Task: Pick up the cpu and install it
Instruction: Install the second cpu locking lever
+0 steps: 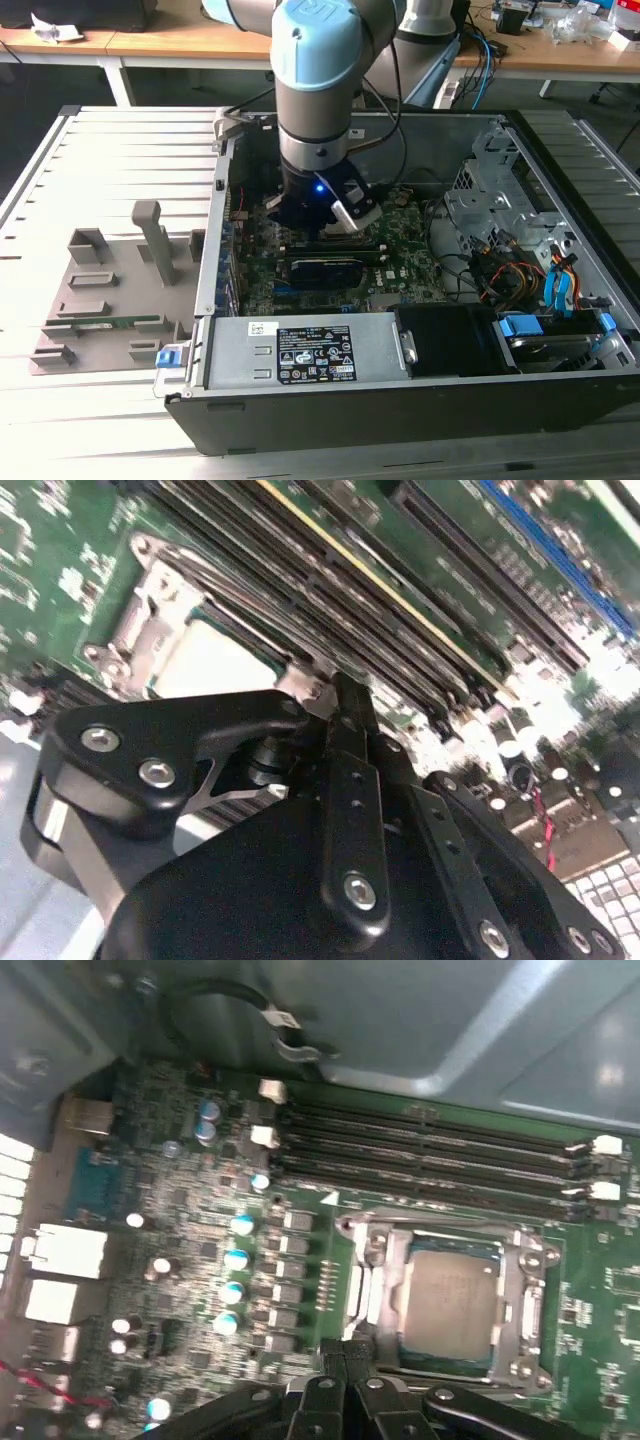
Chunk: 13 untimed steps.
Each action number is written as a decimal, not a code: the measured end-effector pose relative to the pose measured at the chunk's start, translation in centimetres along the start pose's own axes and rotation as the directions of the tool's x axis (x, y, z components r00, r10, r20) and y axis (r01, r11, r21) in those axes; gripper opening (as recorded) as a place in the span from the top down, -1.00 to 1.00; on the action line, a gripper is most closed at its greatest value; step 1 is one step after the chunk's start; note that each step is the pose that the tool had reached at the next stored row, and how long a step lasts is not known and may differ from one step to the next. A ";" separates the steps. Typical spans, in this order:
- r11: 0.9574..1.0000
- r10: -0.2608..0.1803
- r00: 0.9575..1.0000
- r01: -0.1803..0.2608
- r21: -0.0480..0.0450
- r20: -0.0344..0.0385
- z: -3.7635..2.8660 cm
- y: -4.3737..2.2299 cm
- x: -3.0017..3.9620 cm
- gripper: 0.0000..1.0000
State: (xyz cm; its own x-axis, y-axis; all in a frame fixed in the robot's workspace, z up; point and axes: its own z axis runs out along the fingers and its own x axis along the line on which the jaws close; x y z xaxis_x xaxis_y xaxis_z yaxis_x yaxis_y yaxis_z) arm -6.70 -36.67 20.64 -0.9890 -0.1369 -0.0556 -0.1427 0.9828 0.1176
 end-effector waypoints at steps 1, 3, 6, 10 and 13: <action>1.000 0.000 1.000 0.000 0.008 -0.002 0.04 0.09 -0.50 0.79; 1.000 -0.001 1.000 0.001 0.024 -0.004 0.09 0.50 -1.85 0.79; 0.999 -0.001 1.000 0.002 0.041 -0.007 -0.06 1.25 -3.15 0.79; 0.998 -0.002 1.000 0.003 0.069 -0.011 -1.08 2.94 -3.94 0.79; 0.994 -0.003 1.000 0.005 0.105 -0.016 -2.67 3.65 -4.23 0.79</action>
State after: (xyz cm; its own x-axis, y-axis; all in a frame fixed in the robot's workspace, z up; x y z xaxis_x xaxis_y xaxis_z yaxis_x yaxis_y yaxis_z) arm -3.14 -32.83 23.96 -0.9890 -0.1421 -0.0399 -0.1427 0.9897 0.0126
